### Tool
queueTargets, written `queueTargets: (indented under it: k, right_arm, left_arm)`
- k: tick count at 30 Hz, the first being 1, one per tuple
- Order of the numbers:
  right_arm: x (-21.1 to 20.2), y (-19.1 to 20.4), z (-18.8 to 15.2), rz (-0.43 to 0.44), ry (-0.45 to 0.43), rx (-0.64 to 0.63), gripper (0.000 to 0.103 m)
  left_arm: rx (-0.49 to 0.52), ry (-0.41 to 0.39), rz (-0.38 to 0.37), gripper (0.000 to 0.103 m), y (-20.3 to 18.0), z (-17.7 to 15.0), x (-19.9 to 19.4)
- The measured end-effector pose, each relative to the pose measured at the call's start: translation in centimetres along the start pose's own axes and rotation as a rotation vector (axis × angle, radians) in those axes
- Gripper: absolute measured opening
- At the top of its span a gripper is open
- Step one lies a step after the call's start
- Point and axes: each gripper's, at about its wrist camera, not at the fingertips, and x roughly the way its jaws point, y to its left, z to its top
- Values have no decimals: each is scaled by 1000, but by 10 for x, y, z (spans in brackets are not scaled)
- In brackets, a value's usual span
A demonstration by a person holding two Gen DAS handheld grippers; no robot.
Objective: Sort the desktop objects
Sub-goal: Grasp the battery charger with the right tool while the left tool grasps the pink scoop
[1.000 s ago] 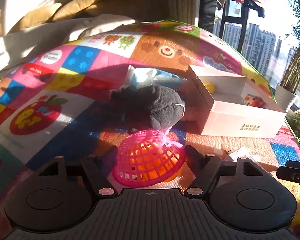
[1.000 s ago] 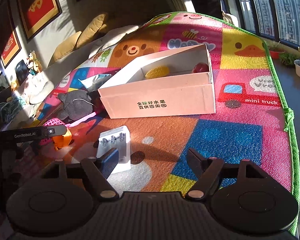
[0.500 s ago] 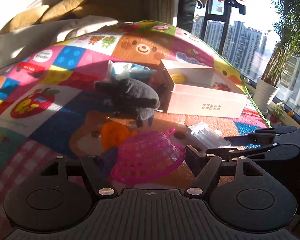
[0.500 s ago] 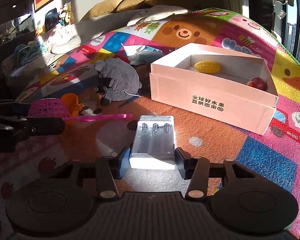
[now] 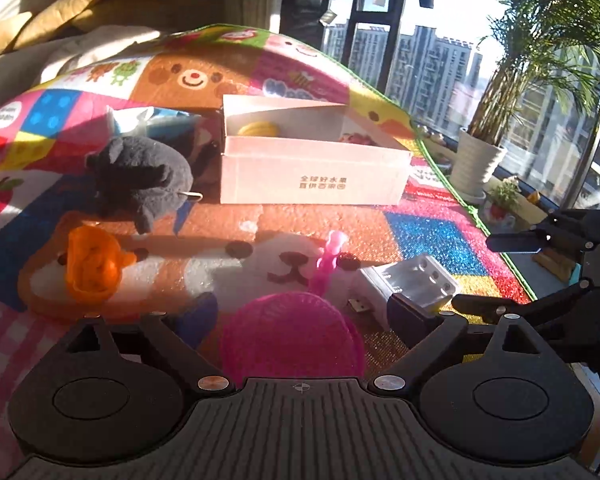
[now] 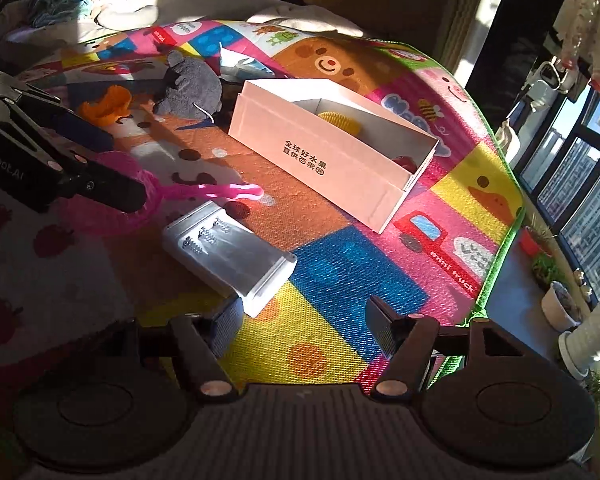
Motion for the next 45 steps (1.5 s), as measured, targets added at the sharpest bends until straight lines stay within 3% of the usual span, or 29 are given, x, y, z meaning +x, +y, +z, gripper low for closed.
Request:
queueTargets:
  k: [1, 3, 7, 10, 13, 19, 23, 26, 29, 30, 32, 34, 39, 45]
  right_arm:
    - [2, -4, 1, -34, -3, 20, 68]
    - [2, -14, 3, -17, -1, 84, 69]
    - [0, -19, 7, 160, -24, 216, 78]
    - [3, -5, 13, 214, -46, 227, 84]
    - [9, 8, 20, 227, -57, 227, 94]
    - [27, 18, 29, 195, -25, 297, 102]
    - [33, 21, 30, 186, -10, 310, 102]
    - [32, 23, 30, 188, -14, 289, 91]
    - [30, 23, 29, 194, -23, 290, 89]
    - [29, 22, 28, 188, -25, 290, 79]
    - [25, 19, 25, 186, -14, 292, 79]
    - [18, 16, 17, 172, -12, 298, 79]
    - [6, 5, 0, 133, -13, 333, 79]
    - [11, -3, -7, 118, 2, 399, 85]
  left_arm:
    - [10, 3, 15, 97, 0, 0, 0]
    - [9, 17, 10, 99, 2, -2, -2]
    - [16, 35, 38, 101, 8, -9, -5]
    - [-29, 29, 86, 102, 19, -10, -9]
    - [-85, 17, 142, 102, 33, -9, -11]
    - [-144, 26, 116, 103, 43, -11, -11]
    - [-150, 28, 109, 103, 43, -11, -10]
    - [-153, 28, 105, 103, 43, -11, -10]
    - [-154, 27, 103, 103, 43, -11, -10]
    - [-155, 26, 102, 103, 43, -12, -10]
    - [-152, 25, 96, 103, 43, -12, -10]
    - [-131, 30, 76, 103, 40, -11, -10]
    - [64, 77, 29, 103, 11, -7, 2]
    - [188, 84, 82, 103, -3, 3, 20]
